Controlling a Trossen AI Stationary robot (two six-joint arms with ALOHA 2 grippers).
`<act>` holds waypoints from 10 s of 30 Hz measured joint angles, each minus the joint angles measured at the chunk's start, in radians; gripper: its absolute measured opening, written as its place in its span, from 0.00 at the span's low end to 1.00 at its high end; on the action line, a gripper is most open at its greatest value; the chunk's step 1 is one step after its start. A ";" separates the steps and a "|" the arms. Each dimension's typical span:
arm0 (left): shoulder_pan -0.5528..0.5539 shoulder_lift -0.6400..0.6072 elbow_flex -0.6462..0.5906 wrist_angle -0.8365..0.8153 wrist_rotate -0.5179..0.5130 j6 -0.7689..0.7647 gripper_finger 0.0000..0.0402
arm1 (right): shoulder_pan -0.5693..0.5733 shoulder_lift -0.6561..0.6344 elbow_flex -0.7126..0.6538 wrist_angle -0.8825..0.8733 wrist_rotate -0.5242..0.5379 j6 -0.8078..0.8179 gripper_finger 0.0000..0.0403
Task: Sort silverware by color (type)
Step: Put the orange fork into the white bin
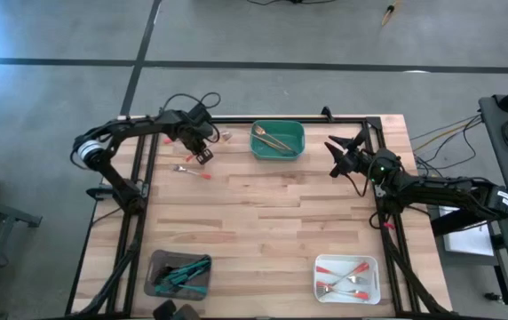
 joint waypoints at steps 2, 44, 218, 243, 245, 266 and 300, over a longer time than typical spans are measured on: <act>0.000 0.004 -0.015 0.001 0.000 -0.002 0.00 | 0.000 0.000 0.000 0.000 0.000 0.000 0.29; 0.000 0.012 -0.056 0.137 -0.002 -0.064 0.12 | 0.000 0.000 0.000 0.000 0.000 0.000 0.29; -0.537 0.174 0.514 0.481 -0.312 -0.881 0.00 | 0.298 0.560 0.933 -0.949 0.032 1.912 0.28; -0.524 0.114 0.512 0.554 -0.300 -0.875 0.00 | 0.297 0.558 0.947 -0.887 0.051 1.848 0.24; -0.523 0.114 0.512 0.553 -0.298 -0.871 0.00 | 0.297 0.555 0.946 -0.882 0.052 1.848 0.24; -0.505 0.113 0.515 0.576 -0.234 -0.855 0.00 | 0.298 0.491 0.941 -0.923 0.055 1.798 0.24; -0.496 0.107 0.542 0.563 -0.158 -0.863 0.00 | 0.296 0.470 0.945 -1.004 0.082 1.788 0.24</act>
